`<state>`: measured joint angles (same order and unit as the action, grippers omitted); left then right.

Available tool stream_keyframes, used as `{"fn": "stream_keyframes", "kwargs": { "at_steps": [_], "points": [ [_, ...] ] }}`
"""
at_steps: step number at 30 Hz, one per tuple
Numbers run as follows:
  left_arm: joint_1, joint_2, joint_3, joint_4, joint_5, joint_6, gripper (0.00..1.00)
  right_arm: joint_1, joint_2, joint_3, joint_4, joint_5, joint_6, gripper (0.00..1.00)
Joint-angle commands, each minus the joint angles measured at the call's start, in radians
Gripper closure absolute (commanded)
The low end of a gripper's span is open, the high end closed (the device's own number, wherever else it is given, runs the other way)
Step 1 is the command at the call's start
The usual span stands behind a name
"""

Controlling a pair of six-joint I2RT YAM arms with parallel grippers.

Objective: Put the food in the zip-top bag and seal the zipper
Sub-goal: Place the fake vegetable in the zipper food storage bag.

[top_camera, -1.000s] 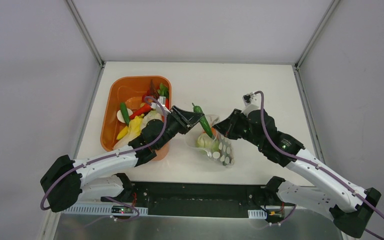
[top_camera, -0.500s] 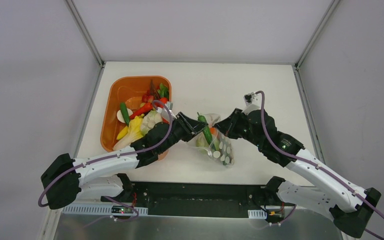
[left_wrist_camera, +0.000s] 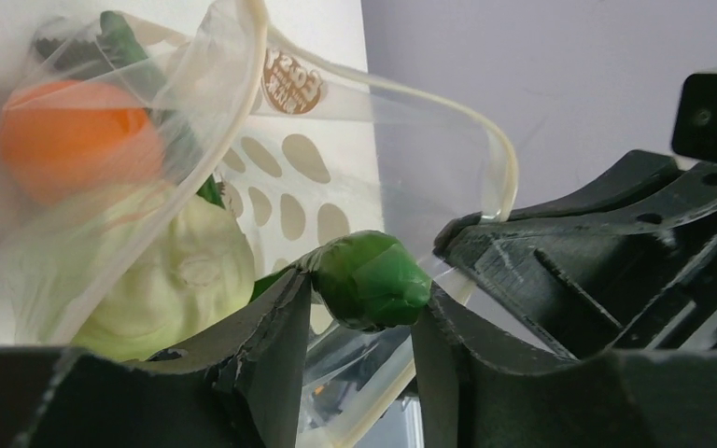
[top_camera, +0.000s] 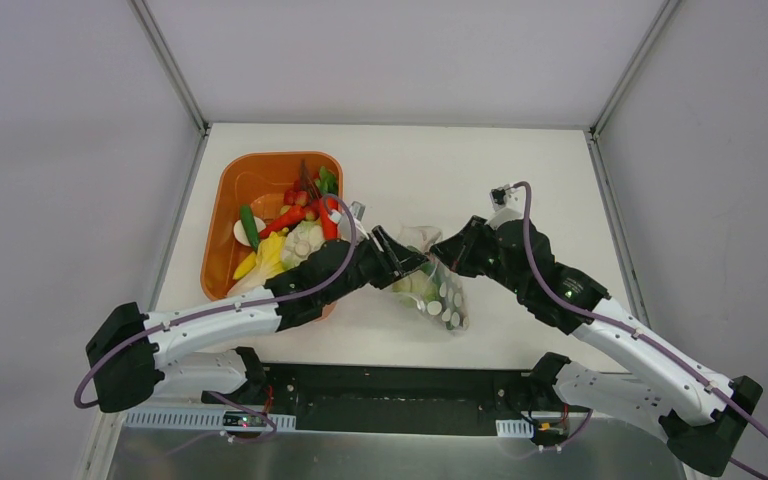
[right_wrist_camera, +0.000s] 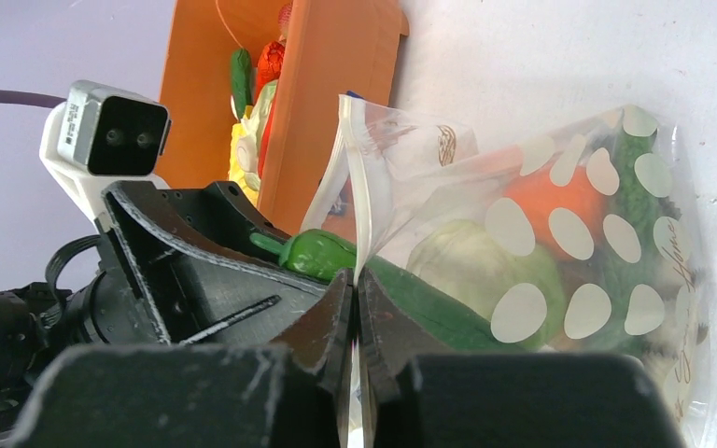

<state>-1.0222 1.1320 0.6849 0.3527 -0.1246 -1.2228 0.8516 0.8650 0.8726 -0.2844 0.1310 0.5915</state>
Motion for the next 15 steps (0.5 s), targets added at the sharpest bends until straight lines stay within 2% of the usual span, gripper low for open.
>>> {"fn": "stream_keyframes", "kwargs": {
  "at_steps": [1,5,9,15],
  "points": [
    [-0.007,0.019,0.054,-0.056,0.043,0.054,0.57,0.004,-0.013,0.002,0.048,0.021,0.01,0.95],
    [-0.009,0.047,0.1,-0.111,0.075,0.086,0.54,0.004,-0.012,0.003,0.048,0.017,0.008,0.95],
    [-0.009,0.051,0.148,-0.192,0.068,0.135,0.43,0.004,-0.018,0.003,0.046,0.022,0.008,0.95],
    [-0.009,0.015,0.166,-0.272,0.024,0.197,0.44,0.004,-0.02,0.004,0.042,0.026,0.006,0.95]
  ]
}}
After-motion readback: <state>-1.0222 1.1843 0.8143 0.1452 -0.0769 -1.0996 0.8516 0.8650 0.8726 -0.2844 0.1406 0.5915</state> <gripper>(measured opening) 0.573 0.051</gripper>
